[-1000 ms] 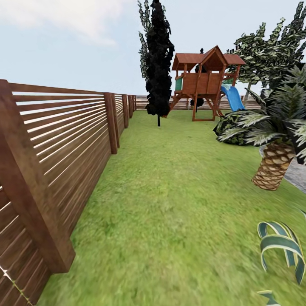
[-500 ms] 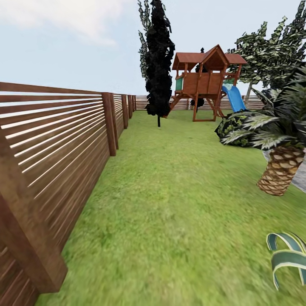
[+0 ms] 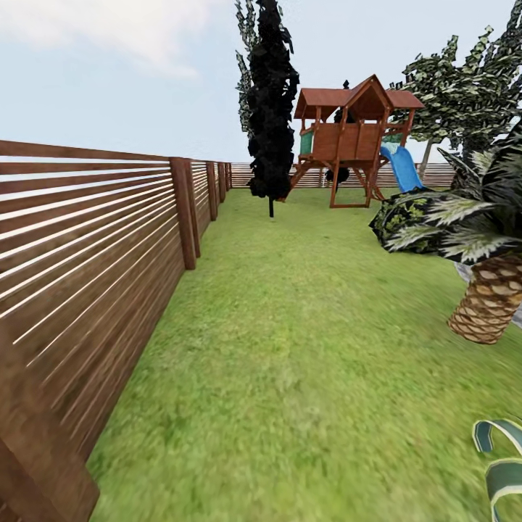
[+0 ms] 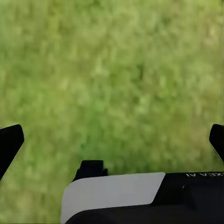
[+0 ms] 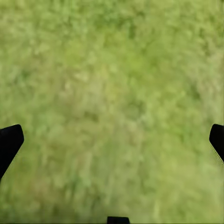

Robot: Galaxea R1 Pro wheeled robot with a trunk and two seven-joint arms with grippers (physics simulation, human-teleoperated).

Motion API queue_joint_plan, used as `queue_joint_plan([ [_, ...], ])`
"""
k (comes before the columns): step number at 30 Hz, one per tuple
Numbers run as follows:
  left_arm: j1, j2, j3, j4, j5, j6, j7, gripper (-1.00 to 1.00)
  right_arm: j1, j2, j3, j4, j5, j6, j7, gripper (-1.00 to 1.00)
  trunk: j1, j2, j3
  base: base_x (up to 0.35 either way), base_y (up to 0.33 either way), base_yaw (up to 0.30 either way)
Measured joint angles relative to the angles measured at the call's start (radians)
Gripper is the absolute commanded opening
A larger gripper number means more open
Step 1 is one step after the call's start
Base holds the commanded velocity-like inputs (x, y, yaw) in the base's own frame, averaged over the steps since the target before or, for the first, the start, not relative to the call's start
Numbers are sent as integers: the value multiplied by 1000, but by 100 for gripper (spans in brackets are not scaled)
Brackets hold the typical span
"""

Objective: Take the three Easter eggs out of the wicker basket on the lawn in the garden, then place them on the lawn next to a single tree (choose any tree) so that all three eggs are next to the same tree and none are left in the basket.

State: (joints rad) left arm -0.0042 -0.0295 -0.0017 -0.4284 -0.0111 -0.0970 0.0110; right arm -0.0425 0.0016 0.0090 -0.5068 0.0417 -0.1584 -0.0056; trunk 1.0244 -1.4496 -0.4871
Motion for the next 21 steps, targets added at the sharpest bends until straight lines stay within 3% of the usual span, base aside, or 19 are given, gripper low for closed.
queue_joint_plan([
  [21, 0, -1, -1, 0, 0, 0, -1, 100, 0, 0, 0, 2, 0, 0, 0, 100, 0, 0, 0, 335, 0, -4],
])
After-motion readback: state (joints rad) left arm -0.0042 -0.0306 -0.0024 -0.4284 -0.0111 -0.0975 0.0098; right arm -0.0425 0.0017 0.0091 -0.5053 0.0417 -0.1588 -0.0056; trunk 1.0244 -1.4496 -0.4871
